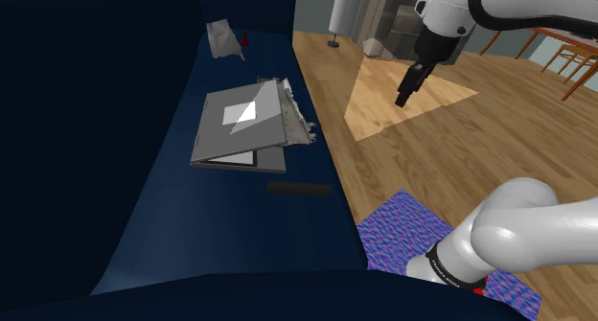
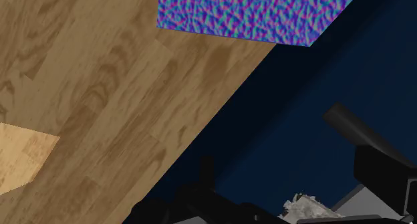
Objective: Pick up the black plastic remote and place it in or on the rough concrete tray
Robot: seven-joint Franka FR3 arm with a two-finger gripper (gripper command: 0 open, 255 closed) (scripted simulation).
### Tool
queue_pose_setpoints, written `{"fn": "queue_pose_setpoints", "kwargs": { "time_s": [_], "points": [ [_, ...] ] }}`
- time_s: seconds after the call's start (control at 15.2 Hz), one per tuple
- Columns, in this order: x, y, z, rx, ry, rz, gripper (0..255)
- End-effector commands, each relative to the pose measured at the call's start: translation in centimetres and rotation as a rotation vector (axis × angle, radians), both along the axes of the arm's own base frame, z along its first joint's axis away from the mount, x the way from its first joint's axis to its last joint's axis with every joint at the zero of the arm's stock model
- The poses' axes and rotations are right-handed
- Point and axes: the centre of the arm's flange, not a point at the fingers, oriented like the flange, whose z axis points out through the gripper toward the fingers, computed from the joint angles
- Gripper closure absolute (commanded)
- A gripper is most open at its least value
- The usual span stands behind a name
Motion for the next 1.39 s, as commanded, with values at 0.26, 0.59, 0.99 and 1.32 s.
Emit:
{"fn": "queue_pose_setpoints", "kwargs": {
  "time_s": [0.26,0.59,0.99,1.32],
  "points": [
    [2.9,2.6,-3.6,0.005,0.032,0.126,0],
    [5.8,6.3,-8.2,0.01,0.071,0.284,0],
    [8.3,11.4,-13.9,0.017,0.118,0.473,0],
    [9.4,15.9,-18.6,0.023,0.158,0.631,0]
  ]
}}
